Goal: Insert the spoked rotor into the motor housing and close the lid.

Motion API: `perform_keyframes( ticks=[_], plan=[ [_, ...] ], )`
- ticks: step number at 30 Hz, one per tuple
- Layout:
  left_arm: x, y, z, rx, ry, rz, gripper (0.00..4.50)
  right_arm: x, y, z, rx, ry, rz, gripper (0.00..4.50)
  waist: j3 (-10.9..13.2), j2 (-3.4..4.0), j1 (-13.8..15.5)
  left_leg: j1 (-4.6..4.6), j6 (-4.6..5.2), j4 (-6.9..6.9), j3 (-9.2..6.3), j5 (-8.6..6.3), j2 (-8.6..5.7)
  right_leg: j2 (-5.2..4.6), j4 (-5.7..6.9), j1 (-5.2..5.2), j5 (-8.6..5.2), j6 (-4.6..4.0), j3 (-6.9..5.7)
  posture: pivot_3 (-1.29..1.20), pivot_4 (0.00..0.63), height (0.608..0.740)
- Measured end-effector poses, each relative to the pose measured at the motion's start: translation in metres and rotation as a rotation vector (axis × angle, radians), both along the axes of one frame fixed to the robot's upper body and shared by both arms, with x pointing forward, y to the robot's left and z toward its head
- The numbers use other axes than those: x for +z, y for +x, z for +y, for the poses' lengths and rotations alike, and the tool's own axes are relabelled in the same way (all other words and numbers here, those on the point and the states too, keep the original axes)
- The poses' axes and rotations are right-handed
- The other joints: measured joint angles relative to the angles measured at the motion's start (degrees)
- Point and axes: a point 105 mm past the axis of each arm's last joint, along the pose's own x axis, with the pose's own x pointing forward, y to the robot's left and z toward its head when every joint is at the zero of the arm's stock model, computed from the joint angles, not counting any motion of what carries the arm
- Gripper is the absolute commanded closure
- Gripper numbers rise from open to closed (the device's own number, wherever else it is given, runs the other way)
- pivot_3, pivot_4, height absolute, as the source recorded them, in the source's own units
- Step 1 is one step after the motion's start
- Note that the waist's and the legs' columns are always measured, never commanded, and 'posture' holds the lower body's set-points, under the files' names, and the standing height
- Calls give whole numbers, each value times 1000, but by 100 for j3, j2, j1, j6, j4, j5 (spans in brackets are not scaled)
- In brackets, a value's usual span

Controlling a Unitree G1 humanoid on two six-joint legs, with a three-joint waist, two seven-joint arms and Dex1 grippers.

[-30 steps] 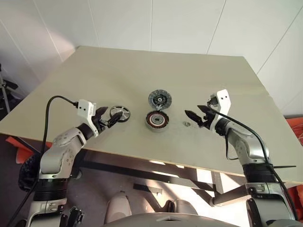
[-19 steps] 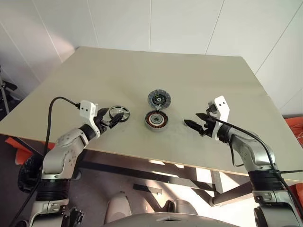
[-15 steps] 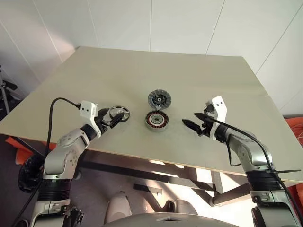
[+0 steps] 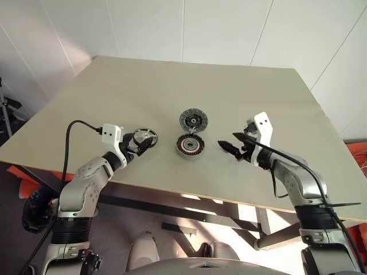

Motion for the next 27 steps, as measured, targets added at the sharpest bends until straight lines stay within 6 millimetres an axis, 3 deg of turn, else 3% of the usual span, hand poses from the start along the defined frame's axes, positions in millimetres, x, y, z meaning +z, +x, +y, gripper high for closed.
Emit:
perform_keyframes(
  ticks=[7,27],
  plan=[
    [18,5,-8,-6,-35,-43,49,0,4,4,-12,-8,-10,547,0,0,1,0,-1,0,1,1,-1,0,-1,0,0,0,0,0,0,740],
    [5,1,-7,-6,12,-7,49,-32,-9,9,-3,-75,55,547,0,0,0,-1,-2,-2,0,1,-1,0,-2,0,0,0,0,0,0,740]
  ],
)
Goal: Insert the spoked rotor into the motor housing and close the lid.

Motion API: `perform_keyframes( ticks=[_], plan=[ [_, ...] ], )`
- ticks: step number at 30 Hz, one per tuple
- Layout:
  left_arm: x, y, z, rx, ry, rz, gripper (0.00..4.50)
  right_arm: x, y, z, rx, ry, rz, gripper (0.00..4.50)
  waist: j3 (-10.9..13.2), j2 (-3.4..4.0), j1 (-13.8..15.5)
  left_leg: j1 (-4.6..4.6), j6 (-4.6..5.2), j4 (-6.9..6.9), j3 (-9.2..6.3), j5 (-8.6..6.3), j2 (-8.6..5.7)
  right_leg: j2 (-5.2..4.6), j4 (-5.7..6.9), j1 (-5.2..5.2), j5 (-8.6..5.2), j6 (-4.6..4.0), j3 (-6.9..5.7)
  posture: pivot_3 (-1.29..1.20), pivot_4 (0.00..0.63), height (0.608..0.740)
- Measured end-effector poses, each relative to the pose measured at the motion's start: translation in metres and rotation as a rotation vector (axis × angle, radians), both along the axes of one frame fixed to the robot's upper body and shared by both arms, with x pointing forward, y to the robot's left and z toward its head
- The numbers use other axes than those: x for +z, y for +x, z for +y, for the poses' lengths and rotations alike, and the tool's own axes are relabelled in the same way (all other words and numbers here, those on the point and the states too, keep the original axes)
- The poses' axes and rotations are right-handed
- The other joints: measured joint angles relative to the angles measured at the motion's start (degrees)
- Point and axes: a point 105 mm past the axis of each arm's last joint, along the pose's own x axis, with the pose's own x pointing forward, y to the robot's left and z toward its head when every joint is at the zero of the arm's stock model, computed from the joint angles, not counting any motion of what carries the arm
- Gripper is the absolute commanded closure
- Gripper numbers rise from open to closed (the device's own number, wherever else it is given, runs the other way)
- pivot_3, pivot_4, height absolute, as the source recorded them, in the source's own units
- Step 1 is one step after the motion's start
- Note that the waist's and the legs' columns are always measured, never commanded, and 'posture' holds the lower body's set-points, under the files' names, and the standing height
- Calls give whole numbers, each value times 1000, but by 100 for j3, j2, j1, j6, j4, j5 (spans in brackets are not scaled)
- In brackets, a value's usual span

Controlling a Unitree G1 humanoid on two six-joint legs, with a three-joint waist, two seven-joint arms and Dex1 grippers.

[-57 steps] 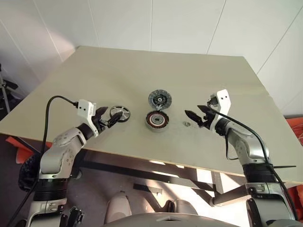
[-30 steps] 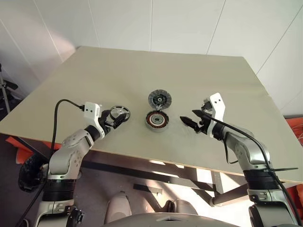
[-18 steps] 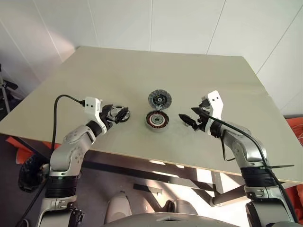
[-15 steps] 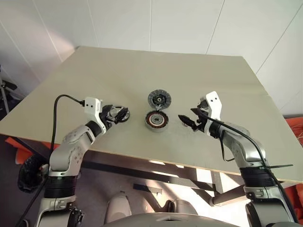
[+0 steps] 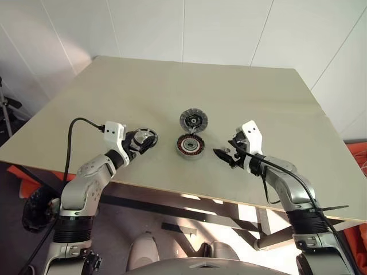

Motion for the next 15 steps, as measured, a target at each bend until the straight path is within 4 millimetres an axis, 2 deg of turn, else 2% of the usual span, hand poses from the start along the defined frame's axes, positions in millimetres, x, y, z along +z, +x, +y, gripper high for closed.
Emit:
perform_keyframes(
  ticks=[8,15],
  plan=[
    [-1,0,-1,-3,4,2,49,-14,0,-11,-30,-25,27,547,0,0,-3,0,0,0,0,0,0,0,-1,0,0,0,0,0,0,740],
    [-1,0,0,0,14,1,49,-14,4,-18,-51,-35,15,547,0,0,-2,0,0,1,0,0,0,0,0,1,0,0,0,0,0,740]
  ],
)
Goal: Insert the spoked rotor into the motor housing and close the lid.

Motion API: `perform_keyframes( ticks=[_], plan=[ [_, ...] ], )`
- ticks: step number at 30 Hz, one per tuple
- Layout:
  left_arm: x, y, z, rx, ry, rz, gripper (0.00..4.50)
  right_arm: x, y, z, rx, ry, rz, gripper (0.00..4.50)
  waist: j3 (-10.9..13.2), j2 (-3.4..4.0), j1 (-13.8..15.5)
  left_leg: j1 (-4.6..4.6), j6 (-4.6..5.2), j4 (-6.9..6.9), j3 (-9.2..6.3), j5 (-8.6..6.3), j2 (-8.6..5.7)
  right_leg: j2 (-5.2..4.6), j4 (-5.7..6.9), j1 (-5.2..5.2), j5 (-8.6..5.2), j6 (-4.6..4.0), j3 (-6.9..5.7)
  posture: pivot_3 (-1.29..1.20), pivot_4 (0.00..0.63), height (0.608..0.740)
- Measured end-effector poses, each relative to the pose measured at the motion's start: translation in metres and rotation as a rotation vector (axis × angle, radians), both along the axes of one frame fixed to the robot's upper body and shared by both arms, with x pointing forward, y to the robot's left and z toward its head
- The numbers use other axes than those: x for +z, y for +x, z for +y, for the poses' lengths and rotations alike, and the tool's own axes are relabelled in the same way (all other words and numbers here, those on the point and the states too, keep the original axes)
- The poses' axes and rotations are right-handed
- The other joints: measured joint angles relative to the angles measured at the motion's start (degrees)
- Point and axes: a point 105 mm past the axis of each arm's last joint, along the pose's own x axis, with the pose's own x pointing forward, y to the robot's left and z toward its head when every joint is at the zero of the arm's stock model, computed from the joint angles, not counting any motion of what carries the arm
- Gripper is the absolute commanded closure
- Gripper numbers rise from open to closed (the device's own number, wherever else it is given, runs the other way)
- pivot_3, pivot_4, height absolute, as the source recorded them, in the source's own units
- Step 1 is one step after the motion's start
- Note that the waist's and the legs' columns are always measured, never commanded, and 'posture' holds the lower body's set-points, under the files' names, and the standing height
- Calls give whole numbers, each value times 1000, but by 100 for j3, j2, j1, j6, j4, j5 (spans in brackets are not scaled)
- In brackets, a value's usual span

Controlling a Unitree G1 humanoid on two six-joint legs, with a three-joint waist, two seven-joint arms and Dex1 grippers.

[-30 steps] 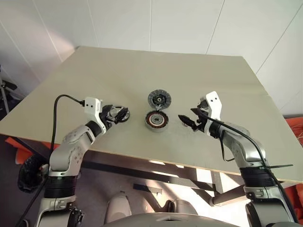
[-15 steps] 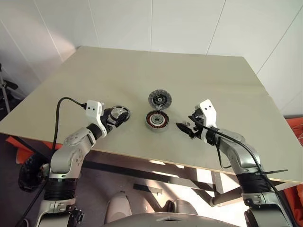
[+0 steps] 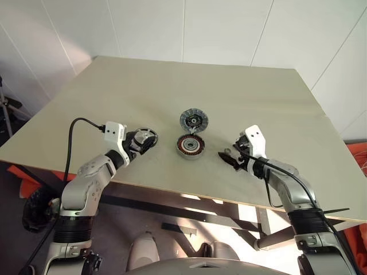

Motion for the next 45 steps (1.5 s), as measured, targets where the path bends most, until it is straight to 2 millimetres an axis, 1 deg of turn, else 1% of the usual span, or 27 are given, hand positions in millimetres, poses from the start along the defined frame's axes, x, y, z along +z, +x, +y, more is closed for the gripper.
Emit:
perform_keyframes(
  ticks=[4,5,7,11,17,19,22,28,30,32,34,36,38,40,45],
  plan=[
    [0,0,0,0,5,0,49,-1,1,-1,-3,-4,-6,547,0,0,0,0,0,0,0,0,0,0,0,0,0,0,0,0,0,740],
    [0,0,0,0,6,0,0,-1,1,-1,-3,-4,-8,932,0,0,0,0,1,0,0,0,0,0,0,0,0,0,0,0,0,740],
    [0,0,0,1,9,-2,0,-1,2,-4,-12,-8,-13,1443,0,0,2,0,1,0,0,0,0,0,0,0,0,0,0,0,0,740],
    [0,1,1,5,18,-4,0,-1,2,-6,-17,-16,-22,2751,0,0,-1,0,1,0,0,0,1,1,-1,0,0,0,0,0,0,740],
    [-1,2,2,11,26,-4,0,-2,2,-8,-21,-35,-31,2751,0,0,-2,0,1,0,0,-1,1,0,-1,0,0,0,0,0,0,740],
    [-2,2,3,14,28,-1,0,-2,3,-8,-22,-36,-31,3099,0,0,-3,0,1,0,0,0,0,0,-1,0,0,0,0,0,0,740],
    [-3,2,4,16,29,-1,0,-1,5,-9,-29,-37,-31,3920,0,0,-3,0,1,0,0,0,1,0,0,0,0,0,0,0,0,740],
    [-2,3,4,19,32,-9,0,0,7,-8,-35,-33,-35,3937,0,0,-3,-1,1,-1,0,-1,1,0,-2,-1,0,0,0,0,0,740],
    [-2,3,5,24,34,-9,0,4,9,-2,-51,41,-16,3937,0,1,-12,0,1,-2,0,-1,1,2,0,-4,0,0,1,0,0,740],
    [-1,4,4,23,34,-12,0,19,13,14,-51,175,-8,3937,1,1,-30,-1,1,-2,1,0,2,3,9,-10,0,-1,4,0,0,740],
    [1,5,4,23,35,-17,0,41,14,32,-6,276,-24,3937,0,2,-19,0,0,-2,-1,0,3,4,10,-10,0,-1,2,0,0,740],
    [1,5,4,23,37,-18,0,64,11,51,56,351,-46,3937,0,2,-5,1,0,-3,-1,0,3,3,7,-7,0,-1,2,0,0,740],
    [0,5,5,25,39,-16,0,75,5,67,112,388,-40,3937,-1,1,15,-1,-6,-3,-2,4,1,2,2,-4,0,-1,1,0,0,740],
    [0,5,5,26,40,-15,0,72,2,77,139,377,-15,3937,-1,0,17,-1,-15,-3,-2,9,0,1,-1,-3,0,0,1,0,0,740],
    [0,6,5,28,45,-16,0,51,-2,94,193,253,44,3937,-1,0,5,-1,-29,-9,-4,17,2,3,1,-6,0,0,0,0,0,740]
  ],
)
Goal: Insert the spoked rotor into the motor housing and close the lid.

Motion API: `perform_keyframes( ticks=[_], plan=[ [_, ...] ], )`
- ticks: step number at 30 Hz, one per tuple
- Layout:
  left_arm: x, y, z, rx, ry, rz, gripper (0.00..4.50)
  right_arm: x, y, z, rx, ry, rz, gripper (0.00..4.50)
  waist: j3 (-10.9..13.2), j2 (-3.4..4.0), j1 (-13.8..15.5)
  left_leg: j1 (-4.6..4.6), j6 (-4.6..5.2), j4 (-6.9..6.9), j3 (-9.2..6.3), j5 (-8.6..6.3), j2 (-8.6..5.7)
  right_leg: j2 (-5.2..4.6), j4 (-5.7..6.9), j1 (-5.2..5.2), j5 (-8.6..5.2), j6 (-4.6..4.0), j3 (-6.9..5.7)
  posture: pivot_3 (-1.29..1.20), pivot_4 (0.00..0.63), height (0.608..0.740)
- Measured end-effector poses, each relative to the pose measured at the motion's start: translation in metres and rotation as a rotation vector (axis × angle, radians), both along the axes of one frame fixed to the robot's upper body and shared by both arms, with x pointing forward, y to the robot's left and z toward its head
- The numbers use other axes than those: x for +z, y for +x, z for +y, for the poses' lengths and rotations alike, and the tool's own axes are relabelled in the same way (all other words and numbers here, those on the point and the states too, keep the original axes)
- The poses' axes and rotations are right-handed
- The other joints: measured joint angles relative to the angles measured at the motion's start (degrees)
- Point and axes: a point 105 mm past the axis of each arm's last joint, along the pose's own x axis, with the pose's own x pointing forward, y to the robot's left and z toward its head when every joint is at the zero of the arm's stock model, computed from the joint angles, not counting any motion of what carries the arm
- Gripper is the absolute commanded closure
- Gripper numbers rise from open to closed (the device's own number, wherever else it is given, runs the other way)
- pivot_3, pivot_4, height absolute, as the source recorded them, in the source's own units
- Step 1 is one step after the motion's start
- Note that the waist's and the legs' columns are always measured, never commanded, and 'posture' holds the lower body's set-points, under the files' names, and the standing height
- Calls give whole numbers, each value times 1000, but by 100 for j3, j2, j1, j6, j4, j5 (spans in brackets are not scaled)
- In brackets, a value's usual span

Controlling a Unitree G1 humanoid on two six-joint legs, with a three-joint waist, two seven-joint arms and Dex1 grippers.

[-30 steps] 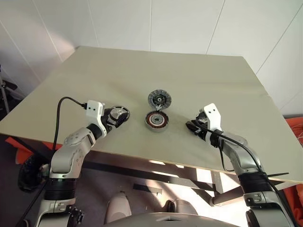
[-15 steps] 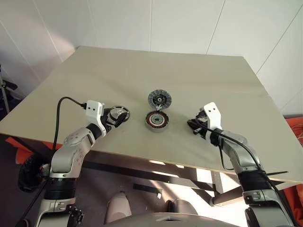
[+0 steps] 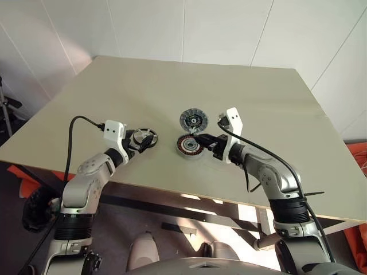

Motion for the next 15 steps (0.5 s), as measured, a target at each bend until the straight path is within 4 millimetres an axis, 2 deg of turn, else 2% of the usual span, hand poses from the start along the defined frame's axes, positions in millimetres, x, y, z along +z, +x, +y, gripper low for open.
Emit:
perform_keyframes(
  ticks=[5,15],
  plan=[
    [0,0,1,7,3,0,0,-16,5,8,23,-119,-13,3937,0,0,-5,-4,-1,-1,0,0,-1,0,0,-4,0,0,1,0,0,740],
    [-1,0,2,13,4,2,0,-21,12,17,42,-175,-50,3937,0,0,-7,-9,-1,-1,0,0,-1,0,-1,-8,0,0,0,0,0,740]
  ],
)
